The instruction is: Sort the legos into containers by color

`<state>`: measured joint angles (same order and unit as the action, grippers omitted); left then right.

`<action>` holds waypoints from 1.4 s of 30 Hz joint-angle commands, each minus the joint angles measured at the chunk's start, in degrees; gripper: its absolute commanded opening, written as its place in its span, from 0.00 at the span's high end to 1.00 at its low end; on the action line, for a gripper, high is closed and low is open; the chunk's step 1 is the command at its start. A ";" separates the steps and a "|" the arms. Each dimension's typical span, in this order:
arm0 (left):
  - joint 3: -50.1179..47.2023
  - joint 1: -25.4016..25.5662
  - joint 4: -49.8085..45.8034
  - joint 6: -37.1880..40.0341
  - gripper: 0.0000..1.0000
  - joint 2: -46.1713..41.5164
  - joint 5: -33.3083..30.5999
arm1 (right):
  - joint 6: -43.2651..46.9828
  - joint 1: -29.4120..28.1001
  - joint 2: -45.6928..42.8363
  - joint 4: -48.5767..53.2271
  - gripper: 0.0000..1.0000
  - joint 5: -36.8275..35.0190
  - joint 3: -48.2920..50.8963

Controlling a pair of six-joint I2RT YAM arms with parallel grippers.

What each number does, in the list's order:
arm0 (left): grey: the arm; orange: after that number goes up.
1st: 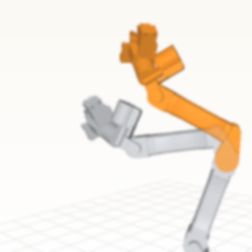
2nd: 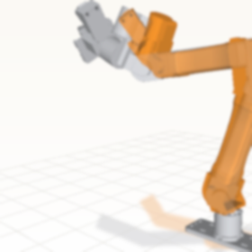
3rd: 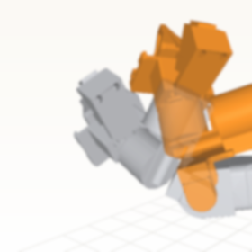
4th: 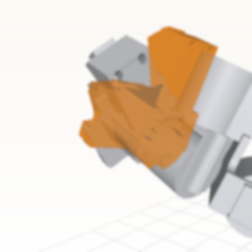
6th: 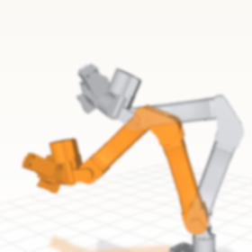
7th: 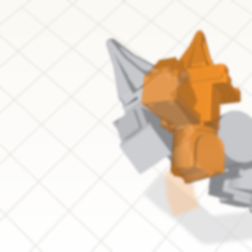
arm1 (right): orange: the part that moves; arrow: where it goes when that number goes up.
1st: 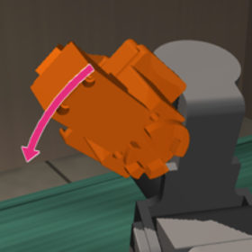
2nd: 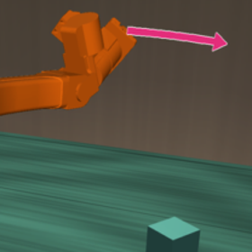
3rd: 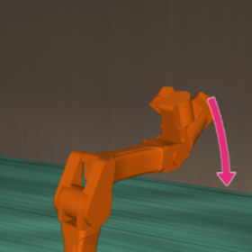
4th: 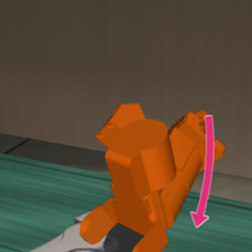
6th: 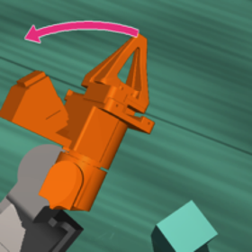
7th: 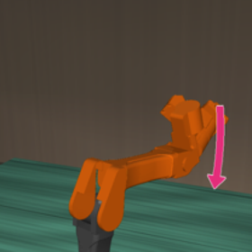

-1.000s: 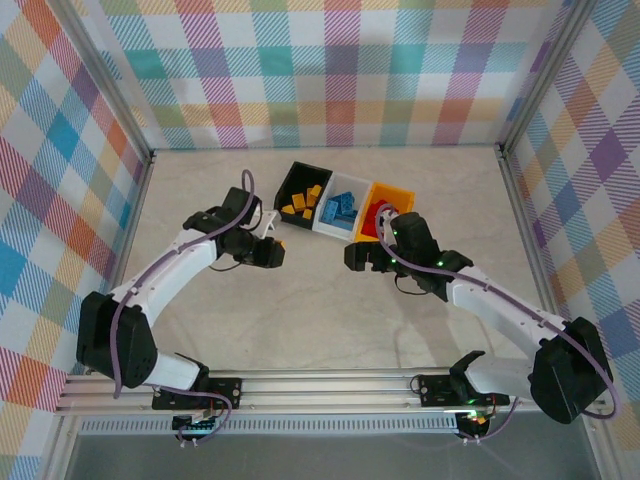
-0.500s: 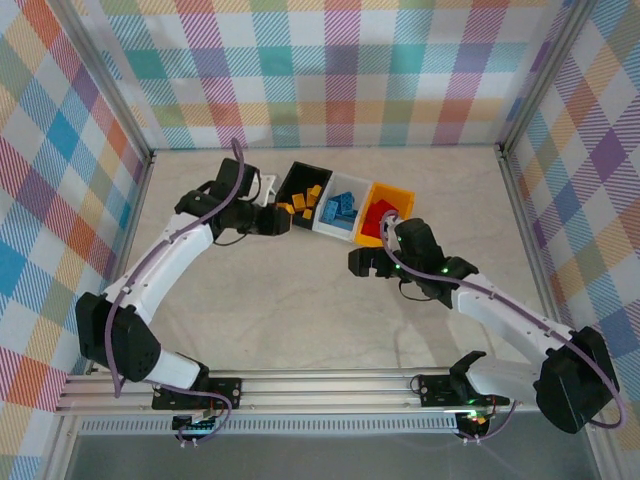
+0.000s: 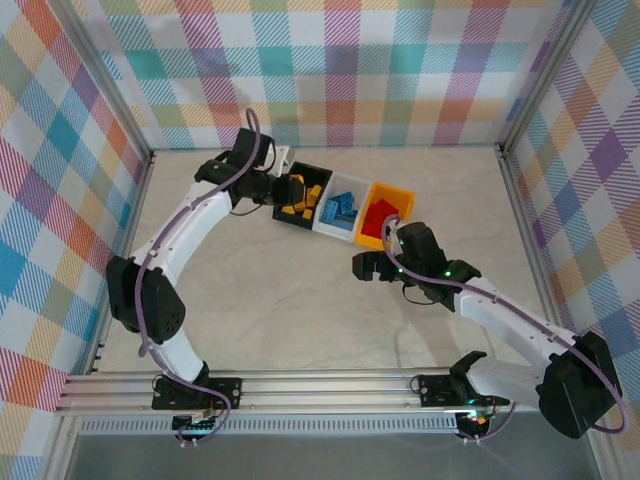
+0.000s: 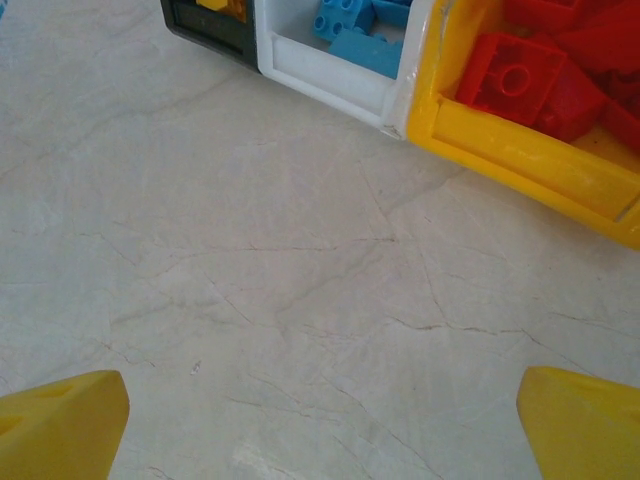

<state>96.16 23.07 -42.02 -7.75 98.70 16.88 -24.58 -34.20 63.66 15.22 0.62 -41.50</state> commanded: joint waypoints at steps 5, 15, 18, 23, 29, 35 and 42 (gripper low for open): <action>8.70 -0.92 -1.62 1.46 0.78 6.97 -0.82 | 1.28 0.58 -1.33 2.42 0.00 -0.45 0.50; 17.65 -2.83 -2.45 0.96 0.77 15.97 0.01 | -0.03 0.71 -3.82 4.62 0.00 -1.03 1.32; 19.25 -3.59 -2.40 0.68 0.77 17.93 0.30 | -0.37 0.66 -5.22 5.63 0.00 -1.81 1.64; 21.30 -4.62 -2.30 0.29 0.76 20.94 1.04 | -0.98 0.70 -6.69 6.77 0.00 -2.46 2.04; 23.26 -5.53 -2.01 -0.31 0.76 23.55 1.92 | -1.56 0.71 -8.08 8.19 0.00 -2.84 2.54; 23.77 -6.45 -1.57 -1.02 0.76 25.58 2.84 | -2.32 0.70 -9.35 8.90 0.00 -3.18 3.42; 24.17 -6.72 -1.33 -1.48 0.75 27.83 3.68 | -2.32 0.73 -9.38 9.52 0.00 -3.20 3.42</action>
<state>118.56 17.06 -43.31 -8.38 125.38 19.07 -26.20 -33.71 55.00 23.70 -2.00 -38.57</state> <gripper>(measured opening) 0.322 0.997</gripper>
